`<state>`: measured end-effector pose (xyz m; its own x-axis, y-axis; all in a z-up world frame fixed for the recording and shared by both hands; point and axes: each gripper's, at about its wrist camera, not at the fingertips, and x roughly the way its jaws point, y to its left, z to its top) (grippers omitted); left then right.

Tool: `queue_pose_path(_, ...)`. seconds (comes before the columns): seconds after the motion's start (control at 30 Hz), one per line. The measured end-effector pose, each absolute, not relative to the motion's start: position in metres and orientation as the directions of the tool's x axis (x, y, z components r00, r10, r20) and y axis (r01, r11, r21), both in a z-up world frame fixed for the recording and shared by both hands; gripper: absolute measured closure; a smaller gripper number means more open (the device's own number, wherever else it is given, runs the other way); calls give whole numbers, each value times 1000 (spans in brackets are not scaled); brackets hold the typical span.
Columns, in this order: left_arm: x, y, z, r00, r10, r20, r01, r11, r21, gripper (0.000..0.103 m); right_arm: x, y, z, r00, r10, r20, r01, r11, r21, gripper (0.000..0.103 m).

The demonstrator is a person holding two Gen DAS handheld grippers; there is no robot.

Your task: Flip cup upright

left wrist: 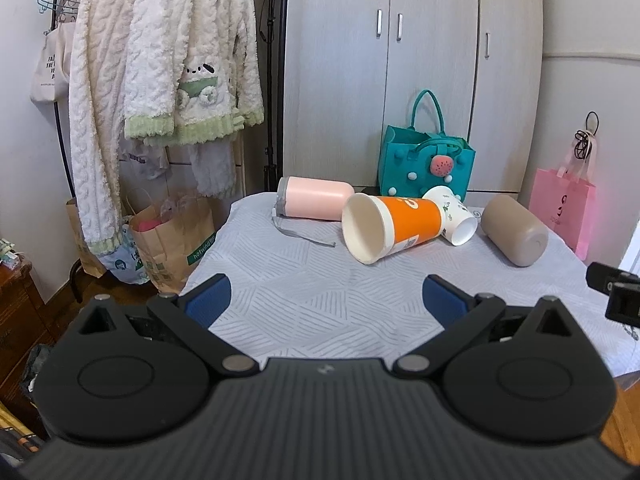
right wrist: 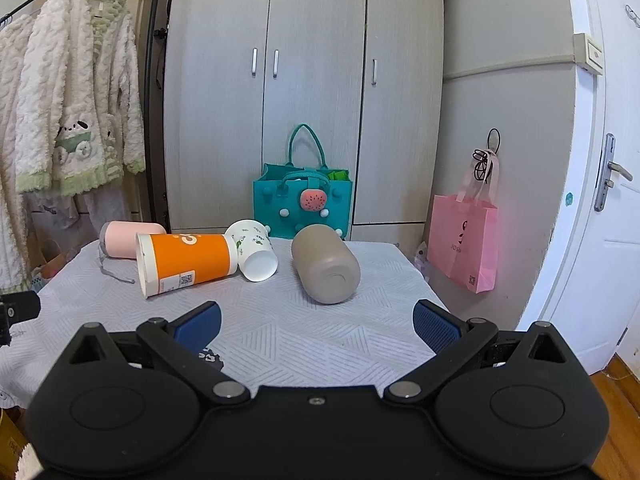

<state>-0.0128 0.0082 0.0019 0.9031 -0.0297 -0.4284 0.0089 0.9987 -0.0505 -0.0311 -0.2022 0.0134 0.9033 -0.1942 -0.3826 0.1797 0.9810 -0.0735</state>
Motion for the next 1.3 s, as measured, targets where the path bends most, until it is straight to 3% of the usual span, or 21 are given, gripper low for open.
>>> queue_pose_path(0.9, -16, 3, 7, 893, -43, -447, 24, 999, -48, 0, -30, -201, 14, 899, -193, -393, 172, 981, -88, 0)
queue_pose_path(1.07, -5, 8, 21, 863, -64, -502, 52, 998, -36, 0, -26, -209, 32, 903, -93, -420, 49, 992, -116, 0)
queue_pose_path(1.3, 1, 17, 45, 855, -80, -513, 95, 995, 3, 0, -28, -226, 62, 901, 49, -431, -101, 990, -99, 0)
